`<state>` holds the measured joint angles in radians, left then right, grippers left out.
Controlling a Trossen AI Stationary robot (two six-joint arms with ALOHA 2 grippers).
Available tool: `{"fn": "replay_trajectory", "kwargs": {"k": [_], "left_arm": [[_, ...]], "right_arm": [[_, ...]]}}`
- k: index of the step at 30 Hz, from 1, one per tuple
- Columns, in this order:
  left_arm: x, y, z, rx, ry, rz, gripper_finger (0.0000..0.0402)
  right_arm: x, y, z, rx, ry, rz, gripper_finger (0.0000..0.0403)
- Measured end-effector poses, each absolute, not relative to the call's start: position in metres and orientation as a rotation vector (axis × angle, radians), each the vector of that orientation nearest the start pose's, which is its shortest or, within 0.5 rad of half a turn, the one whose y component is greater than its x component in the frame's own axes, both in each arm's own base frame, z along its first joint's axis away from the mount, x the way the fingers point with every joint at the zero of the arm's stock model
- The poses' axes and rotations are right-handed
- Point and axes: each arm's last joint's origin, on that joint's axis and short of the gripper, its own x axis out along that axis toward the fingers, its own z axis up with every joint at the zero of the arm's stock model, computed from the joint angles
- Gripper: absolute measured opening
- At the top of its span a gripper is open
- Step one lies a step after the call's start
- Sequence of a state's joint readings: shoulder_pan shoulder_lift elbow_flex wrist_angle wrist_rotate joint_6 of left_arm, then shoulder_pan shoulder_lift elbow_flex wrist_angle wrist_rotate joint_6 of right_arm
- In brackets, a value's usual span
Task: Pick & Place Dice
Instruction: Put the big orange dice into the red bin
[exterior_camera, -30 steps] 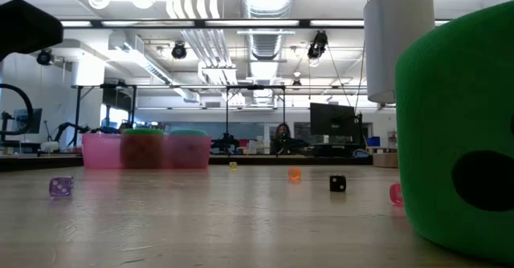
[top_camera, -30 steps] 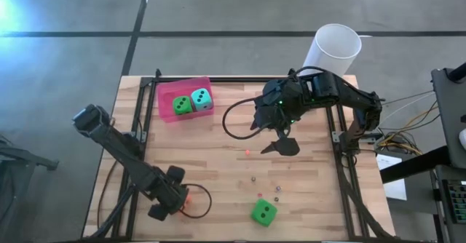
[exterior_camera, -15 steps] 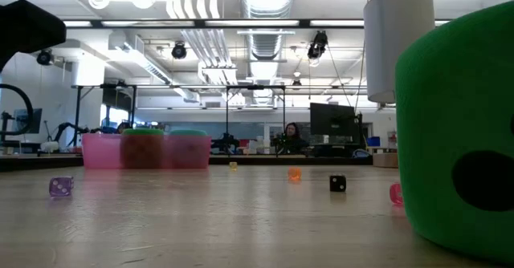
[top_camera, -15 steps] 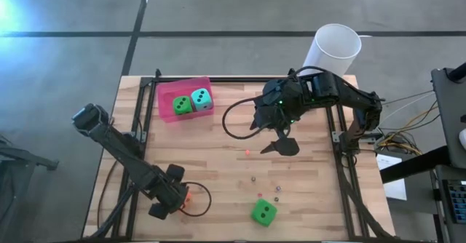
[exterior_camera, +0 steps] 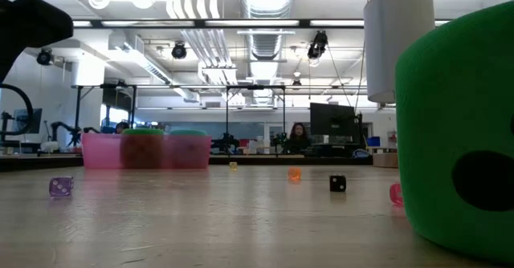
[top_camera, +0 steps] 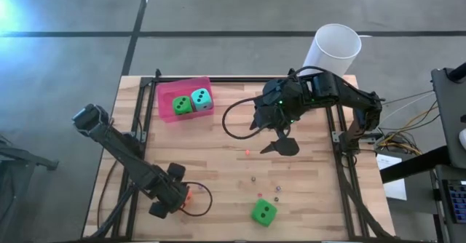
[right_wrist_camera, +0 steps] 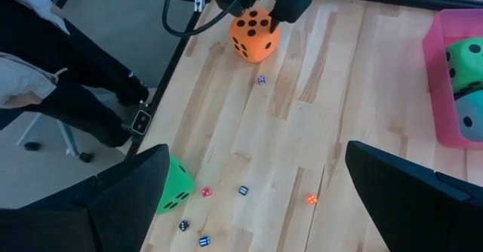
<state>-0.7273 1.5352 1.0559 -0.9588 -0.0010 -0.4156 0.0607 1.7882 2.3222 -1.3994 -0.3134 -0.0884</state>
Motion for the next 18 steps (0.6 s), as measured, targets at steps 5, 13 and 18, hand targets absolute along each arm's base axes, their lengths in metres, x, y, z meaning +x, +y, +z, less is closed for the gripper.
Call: {"fn": "replay_trajectory", "kwargs": {"k": [5, 13, 18], "left_arm": [[0.2, -0.178, 0.209, 0.186, 1.444, -0.298, 0.0399], [0.198, -0.178, 0.202, 0.18, 1.433, -0.315, 0.0399], [0.198, -0.177, 0.2, 0.182, 1.438, -0.313, 0.0399]], "right_arm": [[0.318, 0.028, 0.465, 0.027, 0.846, 0.388, 0.04], [0.318, 0.028, 0.465, 0.029, 0.847, 0.387, 0.04], [0.318, 0.028, 0.465, 0.03, 0.847, 0.387, 0.04]]}}
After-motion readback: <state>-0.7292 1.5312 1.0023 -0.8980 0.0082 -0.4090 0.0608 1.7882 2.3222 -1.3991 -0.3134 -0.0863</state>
